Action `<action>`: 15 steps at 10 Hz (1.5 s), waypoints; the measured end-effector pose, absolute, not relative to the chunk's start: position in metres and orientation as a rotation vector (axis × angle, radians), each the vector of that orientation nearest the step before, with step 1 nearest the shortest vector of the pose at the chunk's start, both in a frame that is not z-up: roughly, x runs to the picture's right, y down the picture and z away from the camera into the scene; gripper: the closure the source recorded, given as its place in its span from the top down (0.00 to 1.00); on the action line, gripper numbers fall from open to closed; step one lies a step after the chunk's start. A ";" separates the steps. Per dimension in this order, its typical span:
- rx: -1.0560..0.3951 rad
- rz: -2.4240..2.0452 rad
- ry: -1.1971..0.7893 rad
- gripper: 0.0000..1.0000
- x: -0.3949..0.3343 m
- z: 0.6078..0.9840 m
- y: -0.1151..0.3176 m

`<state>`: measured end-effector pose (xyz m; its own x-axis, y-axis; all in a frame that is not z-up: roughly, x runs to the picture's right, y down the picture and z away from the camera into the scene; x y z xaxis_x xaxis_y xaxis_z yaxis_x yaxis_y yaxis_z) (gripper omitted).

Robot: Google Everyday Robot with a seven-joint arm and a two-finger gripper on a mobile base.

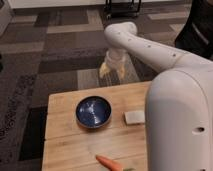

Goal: Move the arm in a circular motion

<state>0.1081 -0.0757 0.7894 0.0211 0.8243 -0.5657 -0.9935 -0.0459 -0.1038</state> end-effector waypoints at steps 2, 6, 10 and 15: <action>-0.550 1.608 0.460 0.65 0.194 0.788 -0.044; -0.490 1.680 0.559 0.65 0.252 0.728 0.040; -0.418 1.624 0.539 0.65 0.173 0.641 0.111; -0.499 1.357 0.519 0.65 -0.024 0.573 0.194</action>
<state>-0.0244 0.1943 0.5731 0.1363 0.7769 -0.6147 -0.9888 0.1446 -0.0365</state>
